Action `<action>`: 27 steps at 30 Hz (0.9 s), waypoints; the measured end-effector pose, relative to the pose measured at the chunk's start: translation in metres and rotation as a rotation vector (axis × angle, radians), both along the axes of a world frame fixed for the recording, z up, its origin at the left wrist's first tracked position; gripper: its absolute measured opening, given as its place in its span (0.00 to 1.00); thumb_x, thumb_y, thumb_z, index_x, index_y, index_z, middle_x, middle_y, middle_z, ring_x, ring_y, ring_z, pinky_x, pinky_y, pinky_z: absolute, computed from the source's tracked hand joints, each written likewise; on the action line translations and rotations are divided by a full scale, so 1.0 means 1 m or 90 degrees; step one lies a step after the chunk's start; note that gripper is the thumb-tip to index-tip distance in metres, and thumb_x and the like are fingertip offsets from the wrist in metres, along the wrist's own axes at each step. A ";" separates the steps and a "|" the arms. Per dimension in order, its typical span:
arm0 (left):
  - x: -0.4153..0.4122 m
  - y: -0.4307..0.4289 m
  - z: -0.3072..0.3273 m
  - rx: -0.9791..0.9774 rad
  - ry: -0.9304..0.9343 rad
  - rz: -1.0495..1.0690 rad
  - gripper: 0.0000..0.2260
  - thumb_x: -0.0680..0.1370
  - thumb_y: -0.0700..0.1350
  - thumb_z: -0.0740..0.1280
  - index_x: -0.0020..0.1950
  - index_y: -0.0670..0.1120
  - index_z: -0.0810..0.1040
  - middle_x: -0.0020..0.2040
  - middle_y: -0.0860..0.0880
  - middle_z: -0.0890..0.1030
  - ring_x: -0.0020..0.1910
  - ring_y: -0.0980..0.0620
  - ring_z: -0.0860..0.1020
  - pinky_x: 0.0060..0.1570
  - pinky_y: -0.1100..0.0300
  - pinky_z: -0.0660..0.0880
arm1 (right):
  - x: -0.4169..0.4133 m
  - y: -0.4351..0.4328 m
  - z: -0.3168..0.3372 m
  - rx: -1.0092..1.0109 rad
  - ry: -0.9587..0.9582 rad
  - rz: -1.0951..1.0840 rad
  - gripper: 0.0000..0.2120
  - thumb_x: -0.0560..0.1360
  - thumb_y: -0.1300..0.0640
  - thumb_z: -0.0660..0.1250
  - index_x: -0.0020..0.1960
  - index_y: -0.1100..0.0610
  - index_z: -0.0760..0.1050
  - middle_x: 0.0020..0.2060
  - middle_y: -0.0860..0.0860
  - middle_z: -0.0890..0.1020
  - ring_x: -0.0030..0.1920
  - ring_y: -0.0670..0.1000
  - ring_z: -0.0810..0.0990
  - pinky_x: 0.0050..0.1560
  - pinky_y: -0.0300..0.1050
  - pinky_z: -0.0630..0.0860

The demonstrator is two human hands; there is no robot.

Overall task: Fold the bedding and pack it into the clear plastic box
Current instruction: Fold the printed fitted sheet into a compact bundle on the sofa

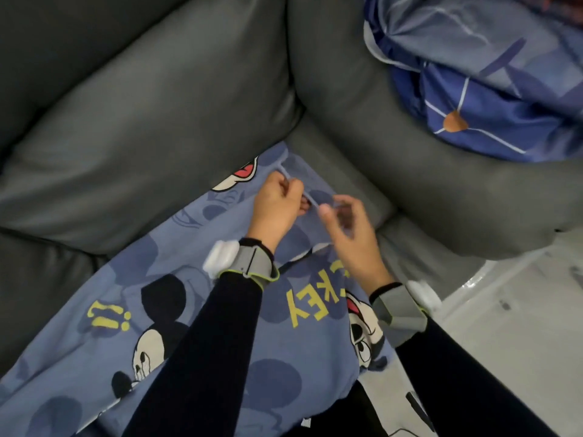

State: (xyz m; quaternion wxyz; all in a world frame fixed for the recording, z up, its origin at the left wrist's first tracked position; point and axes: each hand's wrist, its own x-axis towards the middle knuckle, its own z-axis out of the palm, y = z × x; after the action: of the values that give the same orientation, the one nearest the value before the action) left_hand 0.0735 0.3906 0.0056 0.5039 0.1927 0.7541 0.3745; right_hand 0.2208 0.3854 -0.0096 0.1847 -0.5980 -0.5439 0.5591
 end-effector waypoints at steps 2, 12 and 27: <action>0.002 0.014 -0.003 -0.013 -0.020 -0.066 0.06 0.80 0.41 0.59 0.44 0.41 0.69 0.35 0.45 0.78 0.34 0.52 0.79 0.40 0.58 0.81 | 0.004 -0.013 0.000 -0.173 0.029 0.081 0.20 0.71 0.41 0.71 0.56 0.48 0.70 0.45 0.37 0.76 0.43 0.34 0.75 0.43 0.30 0.73; -0.016 0.049 -0.050 0.104 0.477 -0.833 0.27 0.69 0.31 0.61 0.67 0.48 0.71 0.67 0.50 0.73 0.68 0.46 0.66 0.65 0.53 0.62 | 0.039 -0.032 -0.024 -0.242 -0.015 -0.069 0.27 0.77 0.38 0.60 0.42 0.64 0.74 0.37 0.66 0.80 0.36 0.62 0.79 0.39 0.57 0.77; -0.057 0.129 -0.031 -0.201 0.845 -0.825 0.14 0.80 0.37 0.57 0.64 0.39 0.75 0.62 0.39 0.75 0.65 0.39 0.68 0.60 0.47 0.68 | 0.064 -0.004 -0.042 -0.358 0.035 -0.177 0.12 0.78 0.53 0.66 0.49 0.64 0.74 0.44 0.62 0.82 0.37 0.53 0.83 0.39 0.46 0.81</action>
State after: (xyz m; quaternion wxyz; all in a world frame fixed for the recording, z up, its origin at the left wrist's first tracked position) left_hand 0.0160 0.5192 -0.0258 0.1015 0.6784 0.6748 -0.2720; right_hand 0.2849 0.3817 -0.0516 0.1016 -0.6790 -0.2760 0.6726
